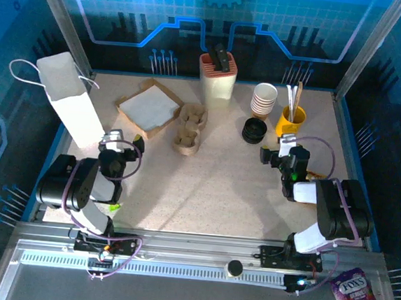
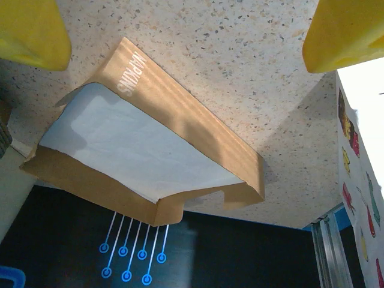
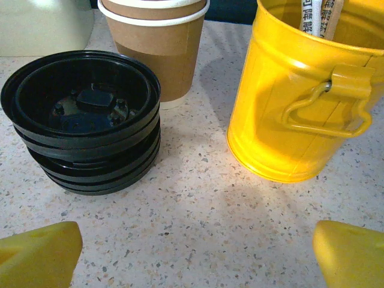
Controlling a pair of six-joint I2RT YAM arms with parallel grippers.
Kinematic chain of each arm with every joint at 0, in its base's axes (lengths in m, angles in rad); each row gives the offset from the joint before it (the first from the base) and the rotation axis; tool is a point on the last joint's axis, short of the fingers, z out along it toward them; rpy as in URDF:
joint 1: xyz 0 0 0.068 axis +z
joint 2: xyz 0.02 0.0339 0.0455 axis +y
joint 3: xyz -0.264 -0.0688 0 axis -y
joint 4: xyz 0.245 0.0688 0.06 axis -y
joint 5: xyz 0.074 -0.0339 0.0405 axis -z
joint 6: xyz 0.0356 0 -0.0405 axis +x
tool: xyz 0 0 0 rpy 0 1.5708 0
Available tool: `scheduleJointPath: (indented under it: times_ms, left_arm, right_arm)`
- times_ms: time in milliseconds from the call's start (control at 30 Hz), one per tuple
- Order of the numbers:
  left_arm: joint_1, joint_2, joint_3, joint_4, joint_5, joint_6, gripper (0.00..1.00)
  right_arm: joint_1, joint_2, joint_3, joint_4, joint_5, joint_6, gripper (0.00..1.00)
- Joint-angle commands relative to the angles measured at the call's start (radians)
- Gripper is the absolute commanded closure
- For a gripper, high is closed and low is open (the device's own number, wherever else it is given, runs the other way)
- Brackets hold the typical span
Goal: Pack the takeout coffee
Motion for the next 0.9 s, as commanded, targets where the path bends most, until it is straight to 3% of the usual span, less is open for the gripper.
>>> scheduleJointPath:
  times_ms: [0,867]
  left_arm:
    - [0.009,-0.002,-0.001,0.035,-0.002,-0.01,0.0]
    - [0.02,-0.004,0.007,0.019,-0.006,-0.025,0.0]
  right_arm:
    - [0.005,-0.009,0.021,0.03,-0.01,0.002,0.01]
    - [0.001,-0.009,0.021,0.027,-0.016,0.002,0.01]
